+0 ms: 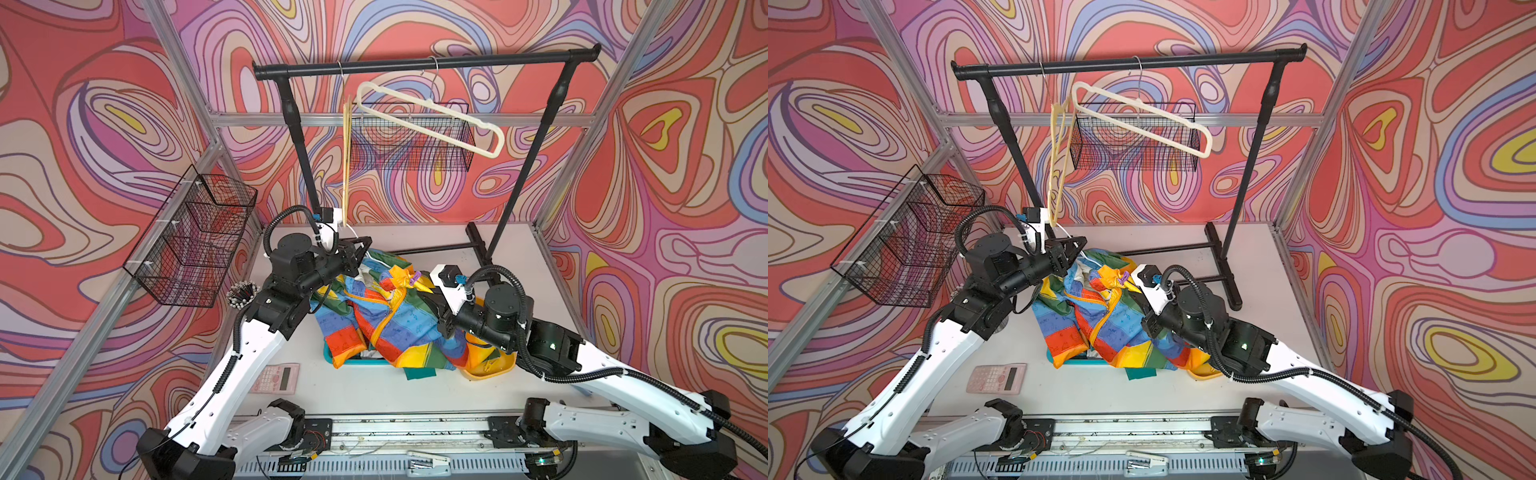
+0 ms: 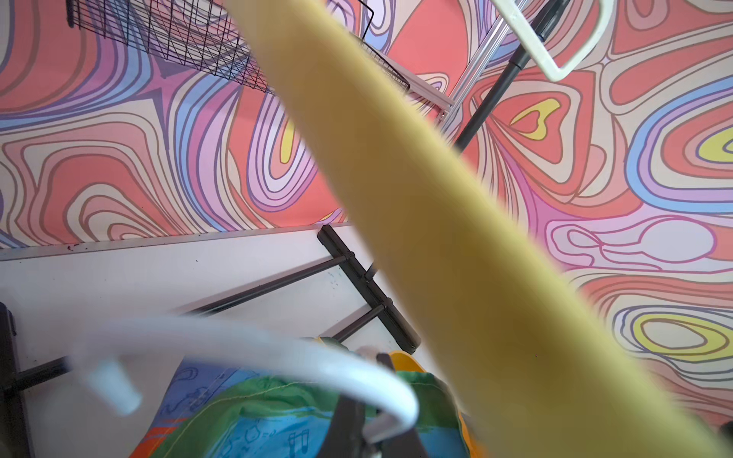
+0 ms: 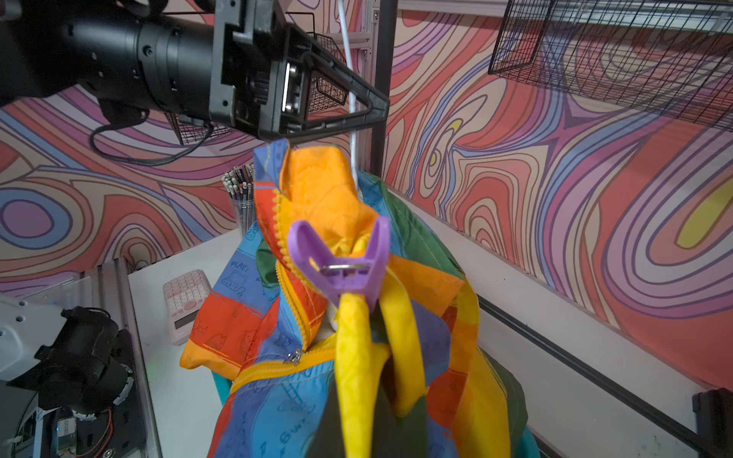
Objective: Remove the clothespins securing jackets to the hanger
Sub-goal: Adjust the jacket in the basket.
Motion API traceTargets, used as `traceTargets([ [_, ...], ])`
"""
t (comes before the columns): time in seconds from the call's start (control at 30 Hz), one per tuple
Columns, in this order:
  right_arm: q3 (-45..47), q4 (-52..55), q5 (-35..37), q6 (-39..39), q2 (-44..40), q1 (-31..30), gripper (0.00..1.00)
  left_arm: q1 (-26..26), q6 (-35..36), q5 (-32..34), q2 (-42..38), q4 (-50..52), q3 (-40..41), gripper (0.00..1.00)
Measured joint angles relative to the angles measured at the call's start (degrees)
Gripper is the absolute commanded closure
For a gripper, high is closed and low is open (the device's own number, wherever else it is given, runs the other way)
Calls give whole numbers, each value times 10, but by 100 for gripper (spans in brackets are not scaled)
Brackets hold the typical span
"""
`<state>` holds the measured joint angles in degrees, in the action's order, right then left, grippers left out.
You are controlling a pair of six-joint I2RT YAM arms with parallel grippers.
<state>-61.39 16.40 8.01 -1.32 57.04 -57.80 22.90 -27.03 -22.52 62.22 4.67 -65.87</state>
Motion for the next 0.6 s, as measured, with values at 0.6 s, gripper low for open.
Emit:
traceTargets([
  [0.6, -80, 23, 6, 52, 52, -7, 54, 23, 4, 53, 0, 38, -2, 100],
])
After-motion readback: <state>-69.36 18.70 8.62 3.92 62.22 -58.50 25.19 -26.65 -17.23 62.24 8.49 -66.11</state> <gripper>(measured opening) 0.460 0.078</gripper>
